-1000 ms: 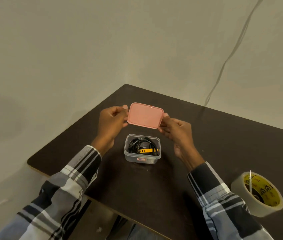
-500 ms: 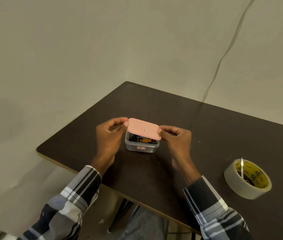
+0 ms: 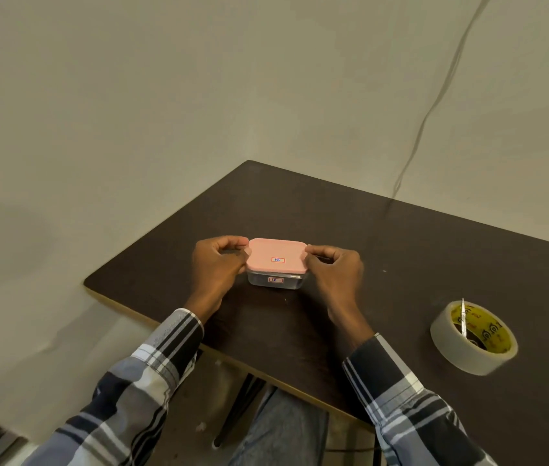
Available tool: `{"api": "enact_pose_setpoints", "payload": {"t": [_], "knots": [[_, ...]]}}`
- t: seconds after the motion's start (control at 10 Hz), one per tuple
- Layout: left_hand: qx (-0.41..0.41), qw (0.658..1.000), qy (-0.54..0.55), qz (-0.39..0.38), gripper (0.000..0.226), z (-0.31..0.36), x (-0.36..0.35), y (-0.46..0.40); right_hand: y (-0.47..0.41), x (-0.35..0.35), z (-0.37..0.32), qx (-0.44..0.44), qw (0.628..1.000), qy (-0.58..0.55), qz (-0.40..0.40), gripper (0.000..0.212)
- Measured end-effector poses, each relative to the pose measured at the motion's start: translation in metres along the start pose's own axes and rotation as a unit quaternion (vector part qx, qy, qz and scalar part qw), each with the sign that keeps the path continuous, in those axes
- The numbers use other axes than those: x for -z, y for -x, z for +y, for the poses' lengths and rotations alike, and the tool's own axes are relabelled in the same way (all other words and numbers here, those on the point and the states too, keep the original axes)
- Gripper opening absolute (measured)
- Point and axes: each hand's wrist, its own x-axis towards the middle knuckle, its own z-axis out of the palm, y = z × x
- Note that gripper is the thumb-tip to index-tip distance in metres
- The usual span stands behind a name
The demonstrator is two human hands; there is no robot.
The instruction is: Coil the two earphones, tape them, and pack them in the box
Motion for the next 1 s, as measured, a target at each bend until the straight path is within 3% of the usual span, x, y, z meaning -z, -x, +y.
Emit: {"api": "enact_pose_setpoints", "payload": {"t": [0.2, 0.5, 0.8, 1.0], "knots": [[-0.082, 0.982, -0.162, -0.044, 0.024, 0.003, 0.003, -0.004, 0.005, 0.000, 0.009, 0.054, 0.998, 0.042, 0.004, 0.019], [-0.155, 0.920, -0.342, -0.111, 0.031, 0.011, 0.009, -0.014, 0.001, 0.000, 0.008, 0.038, 0.999, 0.023, -0.013, 0.015], [-0.186, 0.880, -0.417, -0.126, 0.029, 0.028, 0.008, -0.005, 0.006, 0.014, -0.002, 0.093, 0.987, 0.117, -0.067, 0.025], [-0.187, 0.888, -0.405, -0.110, 0.039, 0.042, -0.002, -0.003, 0.005, 0.023, -0.012, 0.092, 0.987, 0.110, -0.074, 0.041]]}}
